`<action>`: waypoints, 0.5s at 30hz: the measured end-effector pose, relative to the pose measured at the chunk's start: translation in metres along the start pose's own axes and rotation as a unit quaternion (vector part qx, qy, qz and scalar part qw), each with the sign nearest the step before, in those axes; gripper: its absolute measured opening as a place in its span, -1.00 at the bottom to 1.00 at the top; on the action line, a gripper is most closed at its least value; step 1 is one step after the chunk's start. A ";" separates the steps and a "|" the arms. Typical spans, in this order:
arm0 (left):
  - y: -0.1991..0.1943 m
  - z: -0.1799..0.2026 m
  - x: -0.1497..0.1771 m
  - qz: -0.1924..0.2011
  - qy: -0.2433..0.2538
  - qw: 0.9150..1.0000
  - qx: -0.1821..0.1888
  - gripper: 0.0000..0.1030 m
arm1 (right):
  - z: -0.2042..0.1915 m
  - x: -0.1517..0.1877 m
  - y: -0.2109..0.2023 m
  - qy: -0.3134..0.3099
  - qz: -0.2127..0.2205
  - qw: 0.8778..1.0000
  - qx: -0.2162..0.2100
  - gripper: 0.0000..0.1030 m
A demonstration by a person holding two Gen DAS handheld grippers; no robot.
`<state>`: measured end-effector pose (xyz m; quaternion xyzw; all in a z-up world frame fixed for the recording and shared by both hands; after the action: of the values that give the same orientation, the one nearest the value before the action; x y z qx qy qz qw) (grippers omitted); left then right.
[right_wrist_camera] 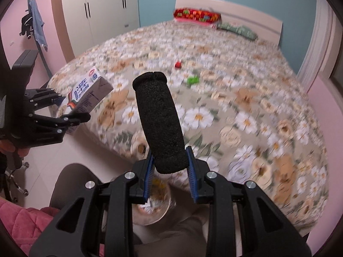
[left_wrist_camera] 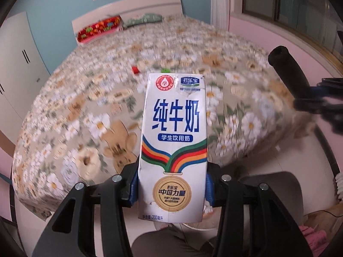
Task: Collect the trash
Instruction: 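Carry the milk carton and foam tube with both tools over the lined bowl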
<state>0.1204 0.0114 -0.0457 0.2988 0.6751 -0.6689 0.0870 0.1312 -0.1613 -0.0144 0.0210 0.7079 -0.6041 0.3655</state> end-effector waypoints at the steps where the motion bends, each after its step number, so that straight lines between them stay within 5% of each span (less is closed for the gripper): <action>1: 0.006 0.002 0.003 -0.006 0.002 1.000 0.002 -0.05 | 0.000 0.004 0.008 0.003 -0.009 1.000 -0.004 -0.43; 15: 0.071 0.040 0.056 -0.099 0.042 0.993 0.050 -0.05 | -0.012 0.063 0.097 0.030 -0.107 0.992 -0.052 -0.43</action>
<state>0.1008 -0.0162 -0.1389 0.2625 0.6703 -0.6937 -0.0227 0.1252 -0.1503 -0.1302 -0.0558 0.7473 -0.6012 0.2773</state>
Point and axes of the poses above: each gripper's, at about its wrist camera, not at the fingertips, and y roughly the way its jaws point, z to its right, x to its underside, the point moved 3 cm from there along y, roughly the way its jaws point, and after that the axes turned 6 degrees about -z, right-handed, at the moved point
